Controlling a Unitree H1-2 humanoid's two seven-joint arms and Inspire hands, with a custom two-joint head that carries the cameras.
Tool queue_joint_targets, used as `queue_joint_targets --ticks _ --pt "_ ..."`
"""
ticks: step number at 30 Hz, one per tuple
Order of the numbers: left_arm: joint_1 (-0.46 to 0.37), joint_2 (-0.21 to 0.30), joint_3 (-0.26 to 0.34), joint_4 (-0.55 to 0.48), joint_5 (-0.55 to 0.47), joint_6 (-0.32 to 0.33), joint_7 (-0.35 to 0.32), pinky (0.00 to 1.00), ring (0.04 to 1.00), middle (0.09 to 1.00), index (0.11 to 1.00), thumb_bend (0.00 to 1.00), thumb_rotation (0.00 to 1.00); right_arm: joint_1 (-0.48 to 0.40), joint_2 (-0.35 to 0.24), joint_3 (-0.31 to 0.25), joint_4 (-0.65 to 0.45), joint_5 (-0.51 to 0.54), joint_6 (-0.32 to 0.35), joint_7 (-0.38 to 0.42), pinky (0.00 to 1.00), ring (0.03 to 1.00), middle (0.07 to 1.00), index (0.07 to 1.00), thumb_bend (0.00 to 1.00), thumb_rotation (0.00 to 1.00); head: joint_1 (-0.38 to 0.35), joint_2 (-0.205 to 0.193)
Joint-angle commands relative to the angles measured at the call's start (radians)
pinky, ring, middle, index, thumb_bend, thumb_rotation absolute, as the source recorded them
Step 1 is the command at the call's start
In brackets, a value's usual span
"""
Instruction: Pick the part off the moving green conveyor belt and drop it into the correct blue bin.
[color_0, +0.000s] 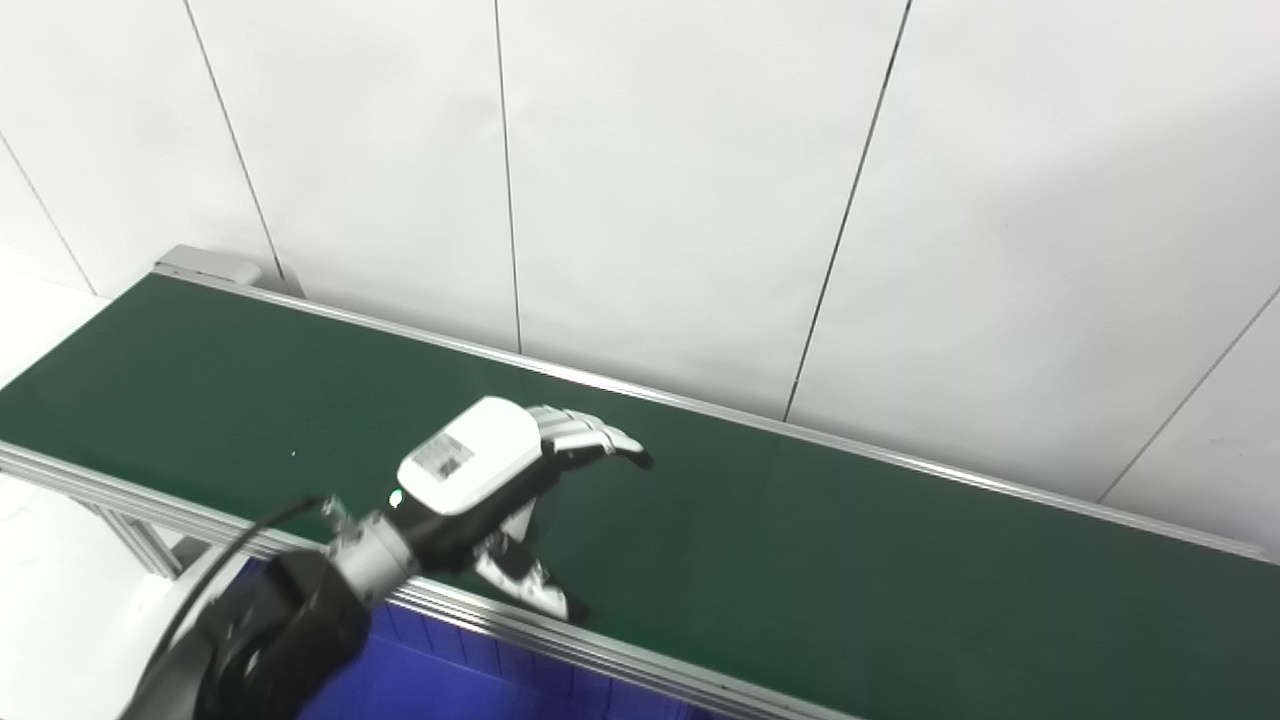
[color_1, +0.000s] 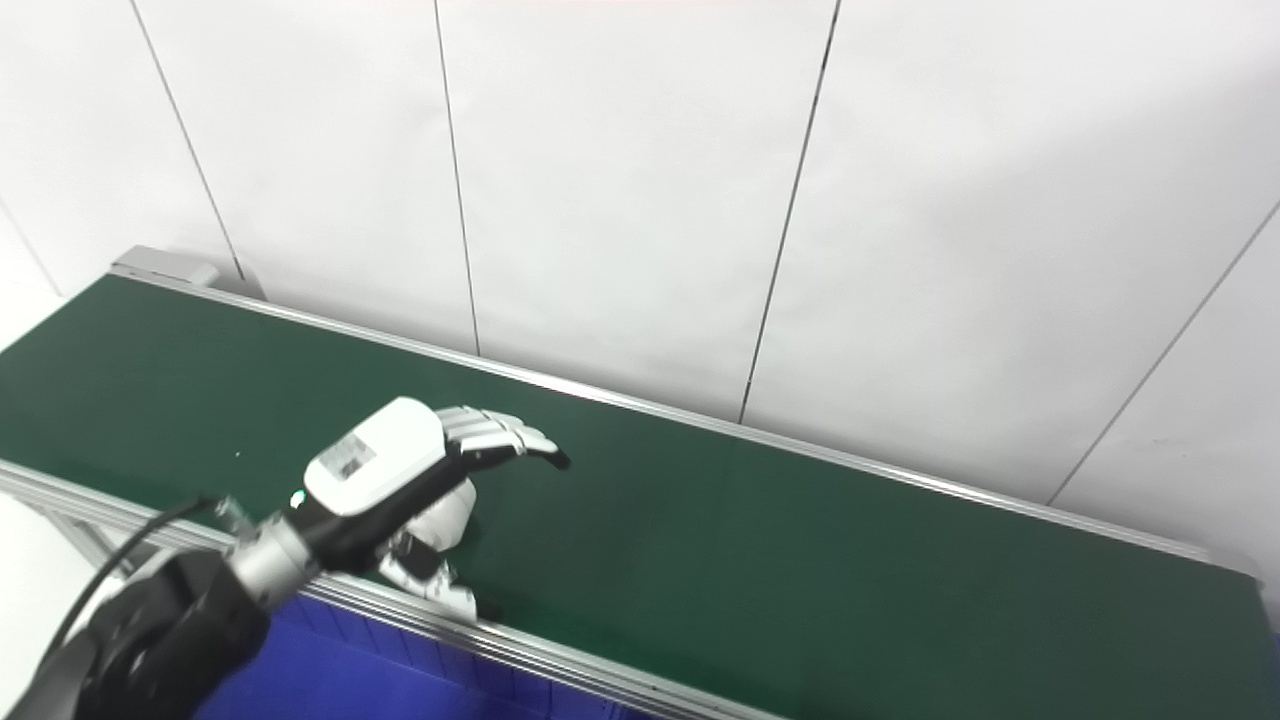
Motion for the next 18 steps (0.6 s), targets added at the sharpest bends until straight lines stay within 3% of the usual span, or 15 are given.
queue_joint_targets --ticks 1,7,18 --pt "-0.053 0.031 0.004 0.042 0.022 -0.026 0.027 0.76 0.793 0.795 0.781 1.0 0.23 0.001 0.007 0.0 -0.033 -0.008 -0.053 0.002 1.0 1.0 1.0 1.0 0.91 1.0 0.0 0.001" --pt "-0.114 0.039 -0.006 0.234 0.06 -0.084 0.112 0.75 0.787 0.799 0.797 1.0 0.22 -0.001 0.006 0.006 -0.038 -0.014 -0.053 0.003 1.0 1.0 1.0 1.0 0.9 1.0 -0.007 0.002" --pt "-0.158 0.023 -0.069 0.43 0.088 -0.021 0.116 0.64 0.763 0.811 0.82 0.99 0.25 -0.009 0.0 0.016 -0.023 -0.018 -0.053 0.006 1.0 1.0 1.0 1.0 0.89 1.0 -0.016 0.008"
